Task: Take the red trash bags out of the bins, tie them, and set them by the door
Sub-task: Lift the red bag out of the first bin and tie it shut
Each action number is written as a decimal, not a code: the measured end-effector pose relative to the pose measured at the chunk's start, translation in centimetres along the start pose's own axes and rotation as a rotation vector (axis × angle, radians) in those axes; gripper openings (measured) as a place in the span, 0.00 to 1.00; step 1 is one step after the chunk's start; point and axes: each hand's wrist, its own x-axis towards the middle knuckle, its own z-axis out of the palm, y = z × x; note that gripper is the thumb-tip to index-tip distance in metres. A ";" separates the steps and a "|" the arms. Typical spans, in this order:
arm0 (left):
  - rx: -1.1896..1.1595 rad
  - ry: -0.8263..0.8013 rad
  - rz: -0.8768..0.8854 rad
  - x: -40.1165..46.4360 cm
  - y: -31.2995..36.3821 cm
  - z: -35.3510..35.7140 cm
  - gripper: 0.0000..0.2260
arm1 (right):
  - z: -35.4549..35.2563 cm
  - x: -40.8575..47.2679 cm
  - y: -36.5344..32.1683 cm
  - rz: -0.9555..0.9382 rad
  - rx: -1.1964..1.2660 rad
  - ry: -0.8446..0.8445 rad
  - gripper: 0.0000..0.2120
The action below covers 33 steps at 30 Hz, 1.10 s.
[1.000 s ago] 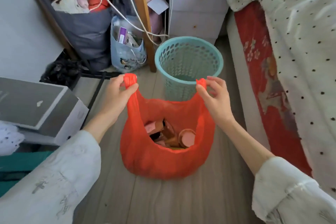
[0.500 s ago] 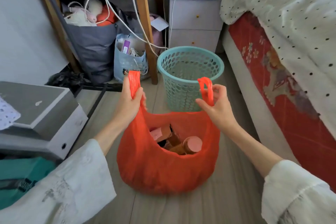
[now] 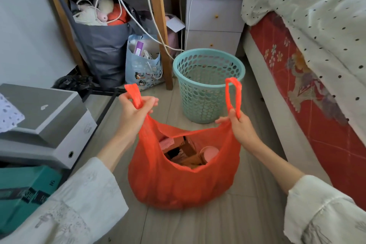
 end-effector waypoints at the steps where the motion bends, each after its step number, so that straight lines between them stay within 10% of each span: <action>1: 0.000 0.002 -0.026 -0.4 -0.4 -0.5 0.18 | 0.4 0.0 -0.2 0.034 0.048 0.008 0.22; 6: 0.020 0.085 -0.155 -2.1 -3.0 -2.4 0.21 | 2.2 -0.5 -1.1 0.096 0.289 0.041 0.25; 13: 0.226 -0.528 -0.244 -3.2 -5.8 -2.1 0.43 | 3.5 -0.6 -1.9 0.204 0.505 0.010 0.17; 17: 0.473 -0.603 -0.301 -3.6 -7.0 -1.6 0.52 | 3.4 -0.5 -1.7 0.236 0.517 -0.018 0.16; 24: 0.343 -0.408 -0.194 -2.8 -8.1 0.7 0.11 | 3.7 -1.0 -0.8 0.074 0.211 -0.092 0.04; 30: -0.182 -0.074 -0.393 -2.4 -8.9 0.3 0.20 | 2.7 -0.4 1.7 -0.222 -0.361 -0.149 0.06; 33: -0.301 0.067 -0.394 -1.9 -8.8 0.3 0.24 | 3.0 -0.5 3.0 -0.140 -0.191 -0.157 0.11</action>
